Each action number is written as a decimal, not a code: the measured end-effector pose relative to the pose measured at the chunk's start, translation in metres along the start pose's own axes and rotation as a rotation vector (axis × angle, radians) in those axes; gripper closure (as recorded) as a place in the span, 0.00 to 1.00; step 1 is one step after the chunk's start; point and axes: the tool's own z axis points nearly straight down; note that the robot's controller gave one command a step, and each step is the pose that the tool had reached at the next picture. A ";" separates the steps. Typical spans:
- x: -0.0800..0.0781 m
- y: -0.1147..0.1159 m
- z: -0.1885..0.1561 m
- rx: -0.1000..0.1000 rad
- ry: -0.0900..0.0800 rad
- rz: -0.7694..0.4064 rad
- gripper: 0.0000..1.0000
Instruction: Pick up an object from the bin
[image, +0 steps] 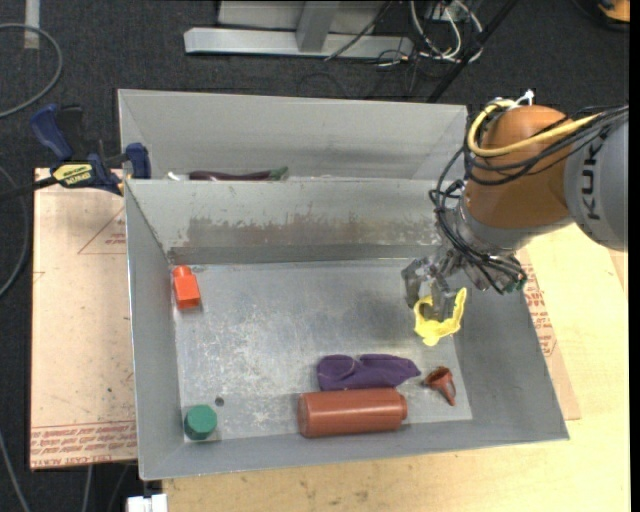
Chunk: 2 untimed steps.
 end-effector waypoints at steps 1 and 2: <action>0.000 0.000 0.000 0.000 0.000 0.000 1.00; -0.027 -0.006 -0.085 0.001 -0.005 0.026 1.00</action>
Offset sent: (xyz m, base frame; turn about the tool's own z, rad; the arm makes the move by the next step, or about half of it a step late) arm 0.0251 0.0045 0.0853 0.0250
